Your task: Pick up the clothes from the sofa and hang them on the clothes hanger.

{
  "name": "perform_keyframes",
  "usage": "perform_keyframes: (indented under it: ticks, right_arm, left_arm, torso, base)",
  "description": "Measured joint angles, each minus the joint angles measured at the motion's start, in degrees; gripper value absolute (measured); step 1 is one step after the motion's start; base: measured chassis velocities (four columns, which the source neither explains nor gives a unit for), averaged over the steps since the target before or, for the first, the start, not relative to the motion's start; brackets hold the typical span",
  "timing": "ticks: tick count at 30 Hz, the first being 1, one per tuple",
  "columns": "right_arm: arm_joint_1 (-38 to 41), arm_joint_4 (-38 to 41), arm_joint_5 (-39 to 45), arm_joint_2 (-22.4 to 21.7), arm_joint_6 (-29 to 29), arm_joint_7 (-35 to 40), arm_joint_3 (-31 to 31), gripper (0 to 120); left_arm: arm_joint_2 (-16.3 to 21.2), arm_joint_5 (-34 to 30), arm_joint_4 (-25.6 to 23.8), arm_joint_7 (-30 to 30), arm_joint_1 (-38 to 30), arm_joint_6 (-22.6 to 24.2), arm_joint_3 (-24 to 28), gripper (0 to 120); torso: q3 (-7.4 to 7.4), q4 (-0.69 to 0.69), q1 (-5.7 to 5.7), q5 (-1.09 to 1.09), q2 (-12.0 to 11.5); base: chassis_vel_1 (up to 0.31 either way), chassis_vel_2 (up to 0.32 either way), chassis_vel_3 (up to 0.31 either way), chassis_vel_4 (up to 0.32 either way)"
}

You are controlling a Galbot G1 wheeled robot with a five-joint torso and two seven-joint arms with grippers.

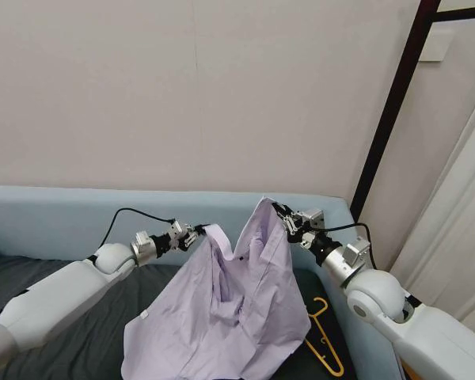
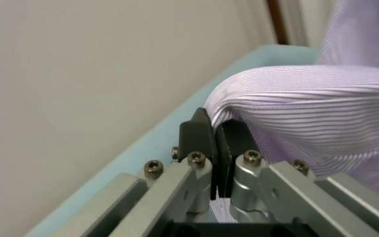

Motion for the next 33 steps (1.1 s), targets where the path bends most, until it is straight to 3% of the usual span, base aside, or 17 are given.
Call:
perform_keyframes:
  ticks: [3,4,7,8,10,12,13,14,16,17,18,19,22,28,33]
  right_arm:
    - [1.24,0.08,1.76,0.46,-1.53,1.99,0.55,0]
    - [1.24,0.08,1.76,0.46,-1.53,1.99,0.55,0]
    - [2.41,2.28,4.36,0.24,-3.51,3.91,1.22,0]
    - [2.41,2.28,4.36,0.24,-3.51,3.91,1.22,0]
    - [2.94,4.05,6.04,-0.12,-4.55,4.81,1.78,0]
    - [3.17,5.72,7.70,-0.53,-5.54,5.53,2.45,0]
    - [3.20,7.83,9.41,-1.20,-6.56,6.17,3.25,0]
    - [3.20,7.83,9.41,-1.20,-6.56,6.17,3.25,0]
    - [2.88,10.64,10.59,-2.66,-7.50,6.48,4.57,0]
    - [2.88,10.64,10.59,-2.66,-7.50,6.48,4.57,0]
    - [1.85,13.51,11.72,-4.47,-8.33,7.10,6.18,0]
    - [1.85,13.51,11.72,-4.47,-8.33,7.10,6.18,0]
    - [1.25,18.33,14.04,-6.98,-9.93,8.76,8.55,0]
    - [1.54,24.78,19.93,-9.42,-13.10,13.40,12.27,0]
    - [0.48,28.07,24.04,-10.00,-15.62,18.05,12.58,0]
  left_arm:
    - [4.98,-2.17,-7.67,-7.40,2.28,6.38,-4.61,0]
    - [4.98,-2.17,-7.67,-7.40,2.28,6.38,-4.61,0]
    - [12.08,-5.00,-17.02,-14.39,7.36,13.56,-13.49,0]
    - [12.08,-5.00,-17.02,-14.39,7.36,13.56,-13.49,0]
    - [16.16,-6.41,-23.03,-16.70,13.55,16.63,-22.04,0]
    - [19.07,-7.13,-27.25,-18.07,18.38,18.28,-27.11,0]
    - [22.84,-7.86,-32.30,-20.48,23.20,19.86,-31.79,0]
    - [22.84,-7.86,-32.30,-20.48,23.20,19.86,-31.79,0]
    - [26.75,-8.74,-38.93,-24.64,28.87,23.88,-37.93,0]
    - [26.75,-8.74,-38.93,-24.64,28.87,23.88,-37.93,0]
    - [27.88,-9.81,-42.89,-27.87,30.40,27.04,-39.98,0]
    - [27.88,-9.81,-42.89,-27.87,30.40,27.04,-39.98,0]
    - [29.84,-13.53,-50.02,-33.36,30.53,32.04,-43.91,0]
    - [32.25,-18.41,-55.66,-37.15,30.54,37.40,-49.08,0]
    - [31.32,-20.65,-57.05,-40.00,30.66,43.40,-50.58,0]
  torso:
    - [0.00,0.02,0.00,0.00,0.00]
    - [0.00,0.02,0.00,0.00,0.00]
    - [0.00,0.01,0.00,-0.01,0.00]
    - [0.00,0.01,0.00,-0.01,0.00]
    - [-0.01,0.02,0.00,0.02,0.00]
    - [-0.02,0.04,0.00,-0.01,0.01]
    - [-0.02,0.06,-0.01,-0.02,0.00]
    - [-0.02,0.06,-0.01,-0.02,0.00]
    - [-0.02,0.05,-0.01,0.04,0.01]
    - [-0.02,0.05,-0.01,0.04,0.01]
    - [-0.01,0.01,-0.01,0.01,0.00]
    - [-0.01,0.01,-0.01,0.01,0.00]
    - [-0.02,-0.02,-0.01,0.03,0.01]
    - [-0.02,0.01,-0.01,0.00,0.01]
    - [-0.01,0.00,-0.01,0.02,0.01]
  base:
    - [0.000,0.000,0.000,0.000]
    - [0.000,0.000,0.000,0.000]
    - [0.000,0.000,0.000,0.000]
    - [0.000,0.000,0.000,0.000]
    - [0.000,0.000,0.000,0.000]
    - [0.000,0.000,0.000,0.000]
    - [0.000,0.000,0.000,0.000]
    - [0.000,0.000,0.000,0.000]
    - [0.000,0.000,0.000,0.000]
    - [0.000,0.000,0.000,0.000]
    - [0.000,0.000,0.000,0.000]
    - [0.000,0.000,0.000,0.000]
    - [0.000,0.000,0.000,0.000]
    - [0.000,0.000,0.000,0.000]
    - [0.000,0.000,0.000,0.000]
